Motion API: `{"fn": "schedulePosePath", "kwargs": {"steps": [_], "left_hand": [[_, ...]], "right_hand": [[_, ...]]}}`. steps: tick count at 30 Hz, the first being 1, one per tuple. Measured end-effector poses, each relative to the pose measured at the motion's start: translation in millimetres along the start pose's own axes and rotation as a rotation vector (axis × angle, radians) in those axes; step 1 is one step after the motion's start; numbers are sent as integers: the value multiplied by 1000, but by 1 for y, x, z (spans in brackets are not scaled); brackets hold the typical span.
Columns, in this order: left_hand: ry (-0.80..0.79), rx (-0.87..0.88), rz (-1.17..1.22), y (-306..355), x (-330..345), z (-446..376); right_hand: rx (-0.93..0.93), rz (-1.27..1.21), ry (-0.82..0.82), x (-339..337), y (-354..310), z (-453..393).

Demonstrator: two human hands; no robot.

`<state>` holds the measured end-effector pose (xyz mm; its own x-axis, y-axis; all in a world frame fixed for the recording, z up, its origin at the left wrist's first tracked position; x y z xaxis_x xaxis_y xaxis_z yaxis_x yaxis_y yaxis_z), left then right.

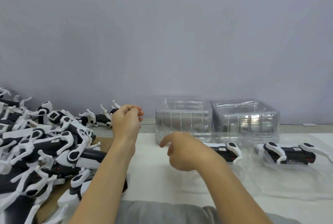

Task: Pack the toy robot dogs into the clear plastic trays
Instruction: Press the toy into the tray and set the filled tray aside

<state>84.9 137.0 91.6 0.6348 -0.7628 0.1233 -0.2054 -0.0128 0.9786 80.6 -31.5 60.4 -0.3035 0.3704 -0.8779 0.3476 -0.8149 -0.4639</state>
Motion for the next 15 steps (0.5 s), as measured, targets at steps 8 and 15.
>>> {"fn": "schedulePosePath", "kwargs": {"steps": [8,15], "left_hand": [[-49,-20,-26,-2,4,2],[-92,-35,-63,-5,8,6]], "right_hand": [[222,25,76,-48,67,14],[541,-138,347,-83,135,27]]}}
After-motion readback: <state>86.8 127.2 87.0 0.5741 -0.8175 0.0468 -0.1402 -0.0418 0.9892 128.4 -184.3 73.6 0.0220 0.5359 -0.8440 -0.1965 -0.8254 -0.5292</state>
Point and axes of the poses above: each hand's wrist, its own z-axis away from the middle knuckle, its own x-axis out of the palm, y = z × x, the point moved 8 cm from there along -z, towards the middle knuckle, and after that the axes turned 1 degree about y, right-handed, at the moved point
